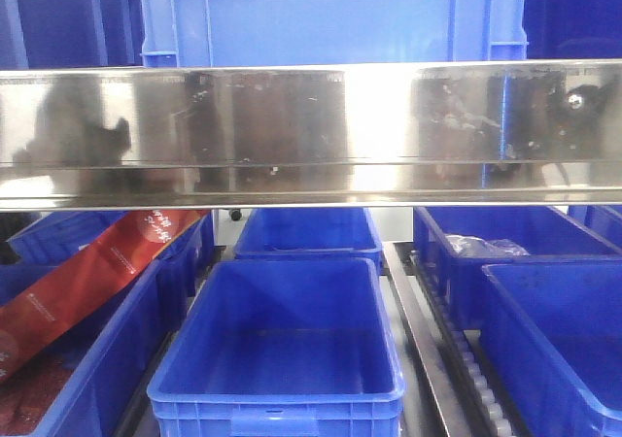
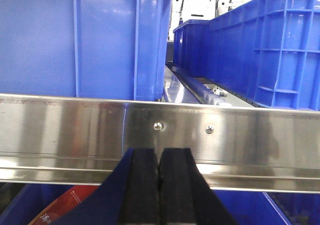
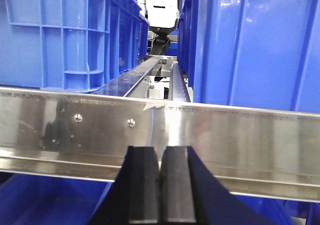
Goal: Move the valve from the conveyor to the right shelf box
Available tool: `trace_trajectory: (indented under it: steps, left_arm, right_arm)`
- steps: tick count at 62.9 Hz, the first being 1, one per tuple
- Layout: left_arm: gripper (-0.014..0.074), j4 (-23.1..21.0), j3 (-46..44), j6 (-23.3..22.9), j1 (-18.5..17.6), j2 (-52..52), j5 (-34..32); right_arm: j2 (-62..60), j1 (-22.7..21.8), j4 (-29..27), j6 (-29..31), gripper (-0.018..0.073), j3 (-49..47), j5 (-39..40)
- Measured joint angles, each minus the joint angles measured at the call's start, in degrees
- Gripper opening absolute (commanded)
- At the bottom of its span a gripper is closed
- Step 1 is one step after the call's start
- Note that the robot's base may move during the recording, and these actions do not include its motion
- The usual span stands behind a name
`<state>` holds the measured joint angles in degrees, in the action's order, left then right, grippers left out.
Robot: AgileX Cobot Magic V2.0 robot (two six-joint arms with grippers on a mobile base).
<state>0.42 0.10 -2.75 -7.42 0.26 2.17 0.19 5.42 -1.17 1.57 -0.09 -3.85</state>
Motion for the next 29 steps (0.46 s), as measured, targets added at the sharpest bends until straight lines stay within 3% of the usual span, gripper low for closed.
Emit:
trace_trajectory:
  steps: [29]
  left_arm:
    - [-0.0111,0.00,0.00,0.00,0.00,0.00,-0.34]
  right_arm:
    - [0.00,0.00,0.00,0.00,-0.0164,0.00,0.00]
